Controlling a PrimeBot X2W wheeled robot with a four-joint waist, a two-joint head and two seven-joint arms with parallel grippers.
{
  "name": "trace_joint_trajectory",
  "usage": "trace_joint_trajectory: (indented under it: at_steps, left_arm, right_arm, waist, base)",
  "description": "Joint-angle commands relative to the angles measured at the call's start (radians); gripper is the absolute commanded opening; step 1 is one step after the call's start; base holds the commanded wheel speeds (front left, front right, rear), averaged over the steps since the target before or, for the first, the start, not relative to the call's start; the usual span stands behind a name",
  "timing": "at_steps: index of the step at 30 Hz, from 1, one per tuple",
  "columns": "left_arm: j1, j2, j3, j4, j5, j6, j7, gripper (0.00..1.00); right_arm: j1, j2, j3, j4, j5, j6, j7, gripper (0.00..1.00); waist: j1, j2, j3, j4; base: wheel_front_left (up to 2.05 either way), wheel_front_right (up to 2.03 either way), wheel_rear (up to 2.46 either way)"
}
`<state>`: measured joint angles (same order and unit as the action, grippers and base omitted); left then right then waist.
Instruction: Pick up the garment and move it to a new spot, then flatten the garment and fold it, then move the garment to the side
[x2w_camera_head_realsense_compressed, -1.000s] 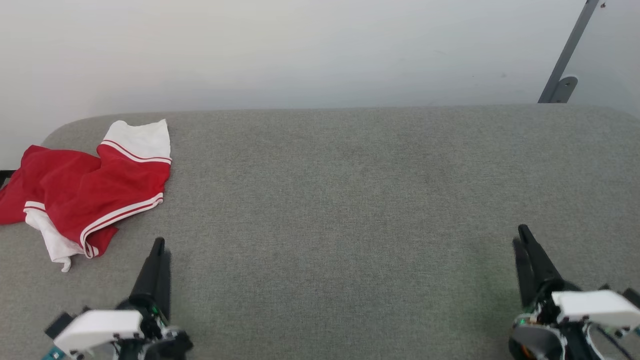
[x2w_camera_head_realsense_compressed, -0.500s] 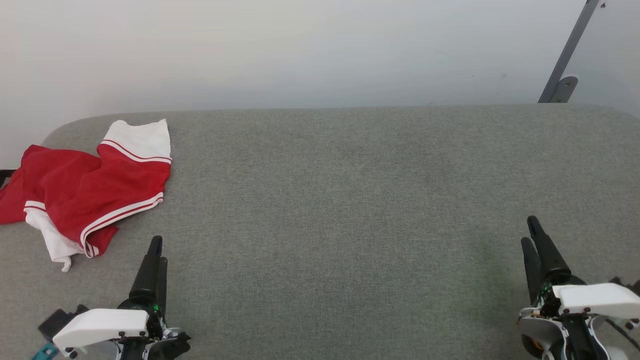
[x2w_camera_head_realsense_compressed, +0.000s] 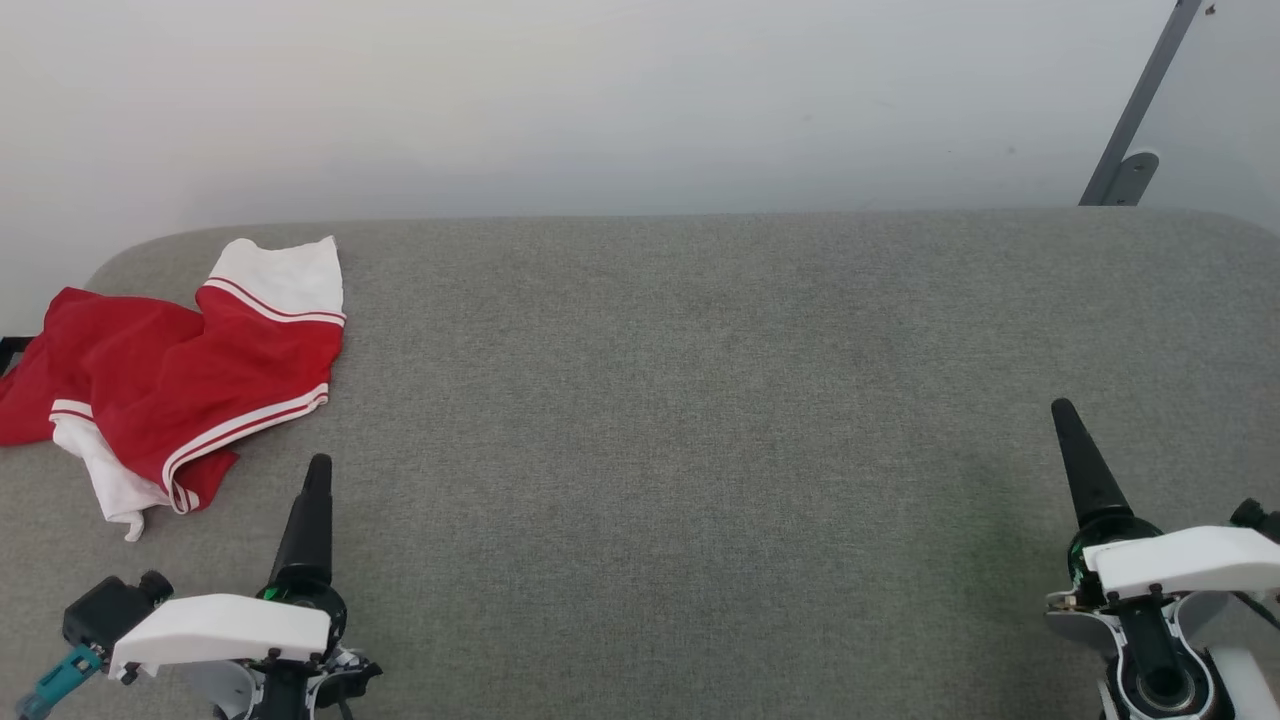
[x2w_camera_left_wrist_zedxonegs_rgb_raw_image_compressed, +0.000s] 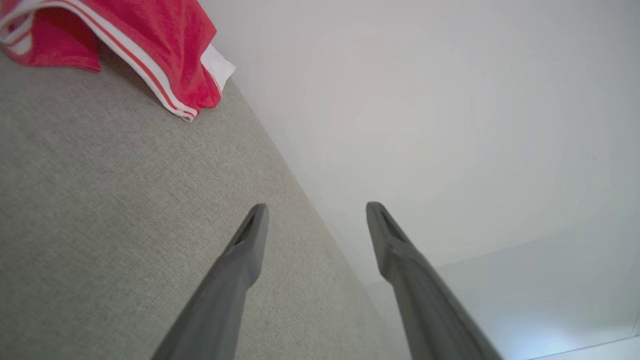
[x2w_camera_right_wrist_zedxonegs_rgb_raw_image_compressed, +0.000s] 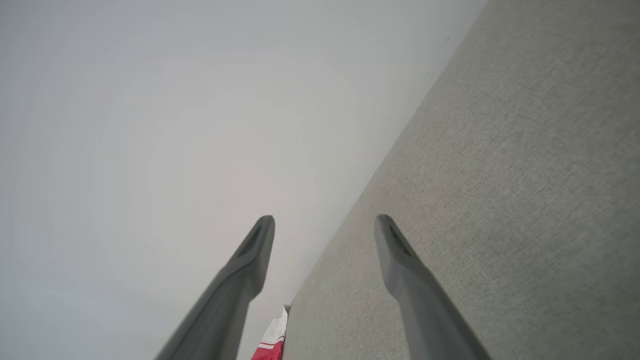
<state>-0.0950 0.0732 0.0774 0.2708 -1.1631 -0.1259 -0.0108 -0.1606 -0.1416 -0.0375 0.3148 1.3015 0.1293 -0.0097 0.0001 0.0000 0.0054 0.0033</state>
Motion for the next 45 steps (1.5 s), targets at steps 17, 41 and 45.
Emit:
trace_joint_trajectory:
  at_steps: [17, 41, 45]
  left_arm:
    - [-0.021, 0.02, -0.038, -0.029, 0.366, 0.018, -0.066, 1.0]
    - [0.002, 0.052, -0.106, -0.049, 0.665, 0.08, -0.138, 1.0]
    - [-0.002, 0.051, -0.102, -0.041, 0.687, 0.073, -0.148, 1.0]
  right_arm:
    - [-0.06, -0.047, 0.006, -0.006, -0.39, 0.002, -0.068, 1.0]
    - [-0.068, -0.034, -0.032, -0.026, -0.854, 0.002, -0.139, 1.0]
    - [-0.07, -0.037, -0.037, -0.017, -0.901, 0.002, -0.149, 1.0]
  waist:
    - [0.0, 0.0, 0.001, 0.005]
    - [0.0, 0.0, 0.005, 0.006]
    - [0.0, 0.0, 0.006, 0.006]
  base:
    - [0.0, 0.0, 0.0]
    - [0.0, 0.0, 0.0]
    - [0.0, 0.0, 0.0]
